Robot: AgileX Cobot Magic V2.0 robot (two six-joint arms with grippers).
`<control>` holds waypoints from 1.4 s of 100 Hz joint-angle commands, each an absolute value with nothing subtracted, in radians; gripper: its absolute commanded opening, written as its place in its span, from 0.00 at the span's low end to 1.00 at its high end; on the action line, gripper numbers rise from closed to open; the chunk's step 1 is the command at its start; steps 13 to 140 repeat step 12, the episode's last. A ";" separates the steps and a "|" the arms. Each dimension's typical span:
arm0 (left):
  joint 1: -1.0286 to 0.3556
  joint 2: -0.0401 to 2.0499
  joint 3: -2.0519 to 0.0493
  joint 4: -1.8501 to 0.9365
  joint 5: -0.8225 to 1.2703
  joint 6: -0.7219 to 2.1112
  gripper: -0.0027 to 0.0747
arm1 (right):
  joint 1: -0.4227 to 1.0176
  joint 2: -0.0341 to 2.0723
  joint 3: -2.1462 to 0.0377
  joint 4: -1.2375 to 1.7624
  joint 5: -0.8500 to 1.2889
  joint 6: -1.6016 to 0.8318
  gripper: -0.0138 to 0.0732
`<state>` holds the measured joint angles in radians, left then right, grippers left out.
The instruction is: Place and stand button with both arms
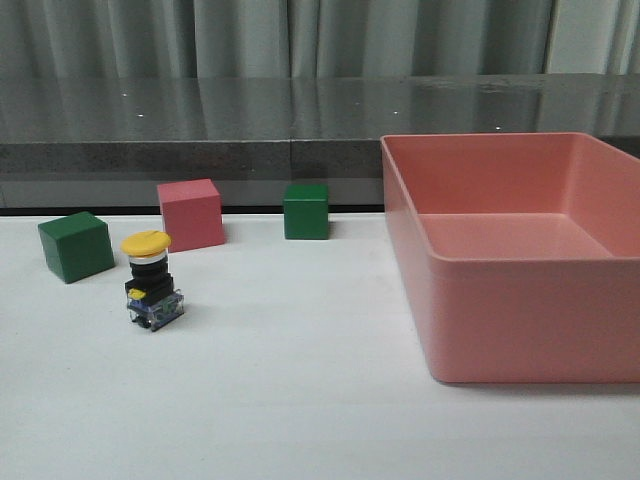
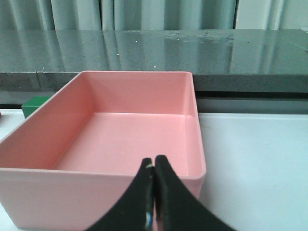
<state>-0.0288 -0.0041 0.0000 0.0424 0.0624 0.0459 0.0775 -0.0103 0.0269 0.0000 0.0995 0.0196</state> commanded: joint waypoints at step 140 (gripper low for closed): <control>-0.026 -0.035 0.046 0.034 -0.017 0.037 0.01 | 0.071 -0.021 0.013 -0.013 0.031 0.021 0.03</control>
